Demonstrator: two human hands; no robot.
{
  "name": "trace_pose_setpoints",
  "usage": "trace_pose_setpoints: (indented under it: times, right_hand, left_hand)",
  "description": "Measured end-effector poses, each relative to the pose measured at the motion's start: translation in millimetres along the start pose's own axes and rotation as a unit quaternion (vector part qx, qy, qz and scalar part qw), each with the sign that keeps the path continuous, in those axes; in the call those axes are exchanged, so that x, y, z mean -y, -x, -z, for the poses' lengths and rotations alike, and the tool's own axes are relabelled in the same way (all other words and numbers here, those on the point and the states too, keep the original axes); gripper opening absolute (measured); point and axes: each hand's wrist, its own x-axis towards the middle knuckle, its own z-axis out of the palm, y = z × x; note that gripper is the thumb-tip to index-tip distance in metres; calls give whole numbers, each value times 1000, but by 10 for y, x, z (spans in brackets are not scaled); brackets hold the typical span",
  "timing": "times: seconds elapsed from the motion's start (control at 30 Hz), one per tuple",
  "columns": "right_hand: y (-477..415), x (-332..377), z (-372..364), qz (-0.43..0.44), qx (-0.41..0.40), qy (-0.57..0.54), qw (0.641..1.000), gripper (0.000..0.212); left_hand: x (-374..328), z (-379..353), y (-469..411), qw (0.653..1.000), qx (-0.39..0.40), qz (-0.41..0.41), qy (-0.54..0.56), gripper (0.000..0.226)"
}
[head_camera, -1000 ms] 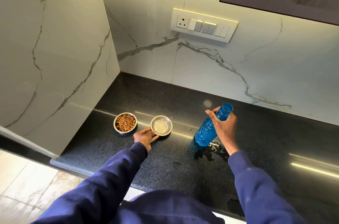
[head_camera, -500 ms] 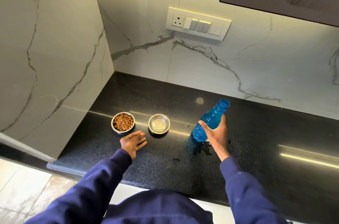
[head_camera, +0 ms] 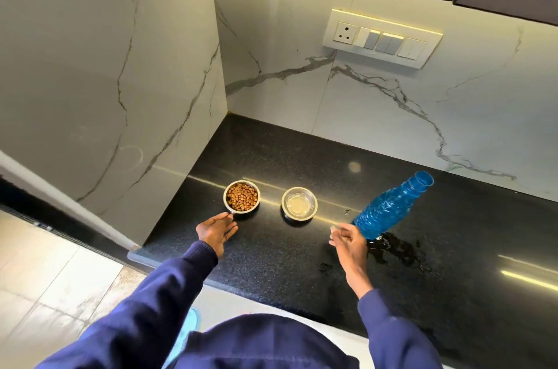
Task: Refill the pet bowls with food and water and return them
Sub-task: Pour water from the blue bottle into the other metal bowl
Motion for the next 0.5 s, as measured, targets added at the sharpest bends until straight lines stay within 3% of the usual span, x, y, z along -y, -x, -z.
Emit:
trace_pose_setpoints:
  times: [0.13,0.5]
  right_hand:
    - [-127,124,-282,-34,22,10,999,30]
    - [-317,262,-751,-40,-11,119,992,30]
  left_hand:
    - [-71,-41,-69,1000,0,4,19,41]
    - [-380,-109,-278,998,-8,-10,-63,40]
